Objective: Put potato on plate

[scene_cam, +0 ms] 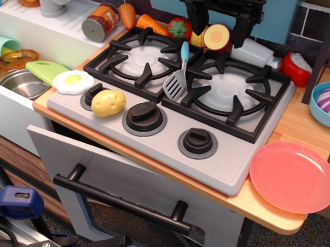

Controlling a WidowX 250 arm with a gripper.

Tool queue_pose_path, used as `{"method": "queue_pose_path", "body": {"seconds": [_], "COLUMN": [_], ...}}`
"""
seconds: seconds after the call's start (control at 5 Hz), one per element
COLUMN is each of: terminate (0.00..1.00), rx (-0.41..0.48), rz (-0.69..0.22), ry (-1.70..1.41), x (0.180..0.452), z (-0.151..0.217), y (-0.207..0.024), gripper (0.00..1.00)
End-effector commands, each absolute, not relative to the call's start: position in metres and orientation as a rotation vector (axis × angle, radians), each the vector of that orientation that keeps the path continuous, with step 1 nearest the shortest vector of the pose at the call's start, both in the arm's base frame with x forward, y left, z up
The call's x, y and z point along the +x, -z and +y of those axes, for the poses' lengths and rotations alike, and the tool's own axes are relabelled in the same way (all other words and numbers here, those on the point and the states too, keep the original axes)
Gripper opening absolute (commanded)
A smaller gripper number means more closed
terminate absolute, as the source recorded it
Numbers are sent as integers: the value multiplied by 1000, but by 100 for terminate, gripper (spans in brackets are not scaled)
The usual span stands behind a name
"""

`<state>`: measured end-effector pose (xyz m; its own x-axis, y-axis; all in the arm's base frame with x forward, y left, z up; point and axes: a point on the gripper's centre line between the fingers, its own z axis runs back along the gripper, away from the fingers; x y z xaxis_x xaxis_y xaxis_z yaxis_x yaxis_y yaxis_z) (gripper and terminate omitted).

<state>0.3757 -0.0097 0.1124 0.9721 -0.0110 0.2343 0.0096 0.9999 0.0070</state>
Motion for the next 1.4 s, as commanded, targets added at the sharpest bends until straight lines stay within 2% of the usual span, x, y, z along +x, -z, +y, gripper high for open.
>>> {"method": "queue_pose_path", "body": {"seconds": [0.0, 0.4, 0.8, 1.2], "terminate": [0, 0, 0, 0], "rx": [6, 85, 130, 129], "rz": [-236, -241, -236, -239], "ry": [10, -44, -89, -91], "x": [376, 336, 294, 263], "z": [-10, 39, 85, 111], "y": [-112, -127, -111, -88], "gripper": [100, 100, 100, 100]}}
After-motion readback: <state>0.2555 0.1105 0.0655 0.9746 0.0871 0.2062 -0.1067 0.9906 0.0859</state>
